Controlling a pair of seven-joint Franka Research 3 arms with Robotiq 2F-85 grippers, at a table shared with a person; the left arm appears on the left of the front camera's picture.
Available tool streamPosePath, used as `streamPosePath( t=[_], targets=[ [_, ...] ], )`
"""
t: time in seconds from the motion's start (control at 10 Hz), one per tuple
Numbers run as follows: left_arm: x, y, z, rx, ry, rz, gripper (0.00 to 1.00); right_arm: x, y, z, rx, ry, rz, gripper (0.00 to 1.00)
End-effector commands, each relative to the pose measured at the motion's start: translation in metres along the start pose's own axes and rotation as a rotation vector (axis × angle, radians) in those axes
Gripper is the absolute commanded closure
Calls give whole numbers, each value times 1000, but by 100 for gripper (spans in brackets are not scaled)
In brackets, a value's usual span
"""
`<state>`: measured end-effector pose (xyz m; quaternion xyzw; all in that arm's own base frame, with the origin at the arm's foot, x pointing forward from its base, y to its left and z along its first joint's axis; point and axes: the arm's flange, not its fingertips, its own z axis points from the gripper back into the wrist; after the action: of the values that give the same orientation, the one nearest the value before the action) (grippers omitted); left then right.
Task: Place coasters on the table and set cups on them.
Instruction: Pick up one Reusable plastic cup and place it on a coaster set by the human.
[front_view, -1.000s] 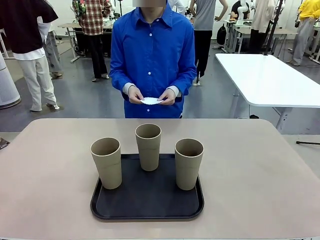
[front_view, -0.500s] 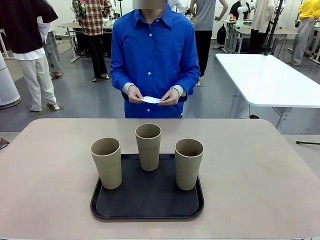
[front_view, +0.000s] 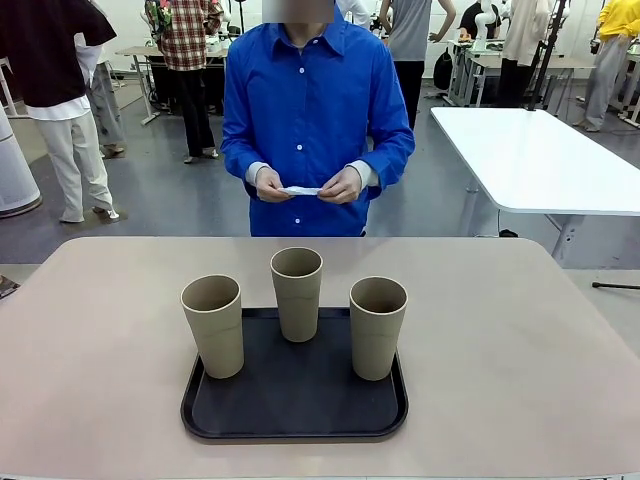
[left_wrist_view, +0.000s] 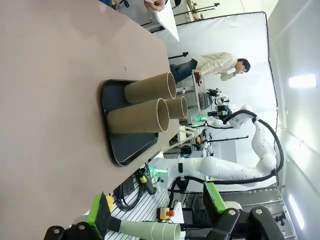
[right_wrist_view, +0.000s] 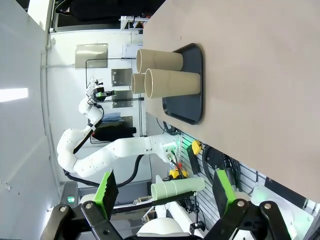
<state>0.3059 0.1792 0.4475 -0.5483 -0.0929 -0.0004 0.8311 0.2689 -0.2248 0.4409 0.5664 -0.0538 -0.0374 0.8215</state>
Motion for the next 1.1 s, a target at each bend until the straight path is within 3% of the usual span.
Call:
streamPosePath(
  t=[0.0, 1.0],
  targets=[
    [0, -1, 0, -4, 2, -1, 0, 0, 1, 1, 8, -1, 8, 0],
    [0, -1, 0, -4, 2, -1, 0, 0, 1, 1, 8, -1, 8, 0]
  ],
)
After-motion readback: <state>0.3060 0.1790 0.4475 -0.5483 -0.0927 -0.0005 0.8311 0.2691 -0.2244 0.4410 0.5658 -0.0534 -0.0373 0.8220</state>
